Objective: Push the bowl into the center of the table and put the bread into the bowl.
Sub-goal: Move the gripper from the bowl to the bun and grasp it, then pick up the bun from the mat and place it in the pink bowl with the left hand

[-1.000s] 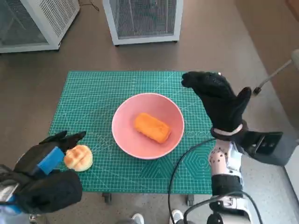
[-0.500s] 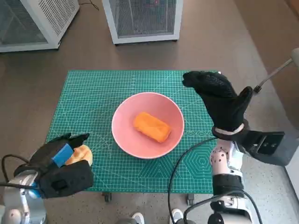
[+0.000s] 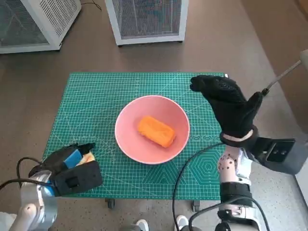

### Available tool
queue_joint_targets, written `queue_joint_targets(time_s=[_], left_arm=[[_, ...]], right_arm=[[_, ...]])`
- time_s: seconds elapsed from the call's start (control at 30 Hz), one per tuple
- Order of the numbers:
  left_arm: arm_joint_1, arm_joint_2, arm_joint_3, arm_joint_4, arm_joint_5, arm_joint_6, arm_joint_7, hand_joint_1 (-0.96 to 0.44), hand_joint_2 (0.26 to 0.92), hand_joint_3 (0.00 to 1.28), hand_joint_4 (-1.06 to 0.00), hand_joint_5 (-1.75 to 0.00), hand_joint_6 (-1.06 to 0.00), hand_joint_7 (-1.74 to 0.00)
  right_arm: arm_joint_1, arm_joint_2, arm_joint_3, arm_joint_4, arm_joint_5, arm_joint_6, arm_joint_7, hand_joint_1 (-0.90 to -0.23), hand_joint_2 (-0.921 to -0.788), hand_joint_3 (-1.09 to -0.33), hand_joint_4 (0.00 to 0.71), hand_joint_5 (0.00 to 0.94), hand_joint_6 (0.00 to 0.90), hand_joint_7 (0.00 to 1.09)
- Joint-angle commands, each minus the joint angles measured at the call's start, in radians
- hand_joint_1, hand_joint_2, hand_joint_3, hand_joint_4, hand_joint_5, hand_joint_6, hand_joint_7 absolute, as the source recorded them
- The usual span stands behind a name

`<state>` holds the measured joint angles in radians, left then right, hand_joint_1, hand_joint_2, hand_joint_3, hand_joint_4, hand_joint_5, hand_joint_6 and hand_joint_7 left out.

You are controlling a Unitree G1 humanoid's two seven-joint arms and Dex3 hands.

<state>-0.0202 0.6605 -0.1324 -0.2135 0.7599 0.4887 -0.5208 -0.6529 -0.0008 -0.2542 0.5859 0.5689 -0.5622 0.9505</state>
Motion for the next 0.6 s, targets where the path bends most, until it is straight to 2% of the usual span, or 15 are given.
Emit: queue_joint_targets(time_s=[0.03,0.07,0.1,0.13,0.17,0.23,0.33,0.6], left_arm=[[-0.007,0.005,-0.031,0.054,0.005,-0.021,0.01,0.07,0.849,0.04,-0.55,-0.07,-0.63,-0.07],[-0.009,0.01,-0.032,0.06,0.005,-0.031,0.015,0.07,0.862,0.03,-0.63,-0.08,-0.68,-0.09],[-0.009,0.013,-0.031,0.064,0.004,-0.039,0.019,0.06,0.874,0.05,-0.63,-0.3,-0.66,-0.32],[-0.009,0.014,-0.03,0.065,0.003,-0.044,0.021,0.04,0.891,0.09,-0.61,-0.64,-0.6,-0.68],[-0.006,0.02,-0.026,0.064,0.0,-0.055,0.025,0.02,0.902,0.12,-0.6,-0.86,-0.56,-0.91],[0.002,0.033,-0.011,0.056,-0.012,-0.078,0.03,0.01,0.911,0.11,-0.62,-1.05,-0.57,-1.04],[0.01,0.045,0.01,0.032,-0.026,-0.091,0.026,0.01,0.916,0.1,-0.64,-1.18,-0.61,-1.11],[0.031,0.064,0.132,-0.138,-0.083,-0.081,0.009,0.0,0.915,0.08,-0.66,-1.21,-0.65,-1.13]], right_arm=[[0.027,-0.004,0.006,-0.006,-0.013,0.001,-0.013,-0.54,-0.921,-0.565,0.231,0.0,0.372,0.0],[0.028,-0.004,0.006,-0.007,-0.014,0.0,-0.014,-0.539,-0.921,-0.565,0.231,0.0,0.372,0.0],[0.029,-0.003,0.007,-0.008,-0.014,0.0,-0.015,-0.539,-0.921,-0.565,0.231,0.0,0.372,0.0],[0.03,-0.003,0.007,-0.009,-0.014,0.001,-0.016,-0.539,-0.921,-0.565,0.231,0.0,0.372,0.0],[0.031,-0.003,0.008,-0.009,-0.015,0.0,-0.016,-0.538,-0.921,-0.565,0.23,0.0,0.372,0.0],[0.032,-0.002,0.008,-0.009,-0.015,0.0,-0.018,-0.536,-0.921,-0.565,0.23,0.0,0.372,0.0],[0.034,-0.001,0.009,-0.009,-0.014,0.0,-0.019,-0.534,-0.921,-0.565,0.23,0.0,0.372,0.0],[0.028,-0.003,0.007,0.003,-0.012,0.0,-0.019,-0.532,-0.921,-0.563,0.232,0.001,0.372,0.0]])
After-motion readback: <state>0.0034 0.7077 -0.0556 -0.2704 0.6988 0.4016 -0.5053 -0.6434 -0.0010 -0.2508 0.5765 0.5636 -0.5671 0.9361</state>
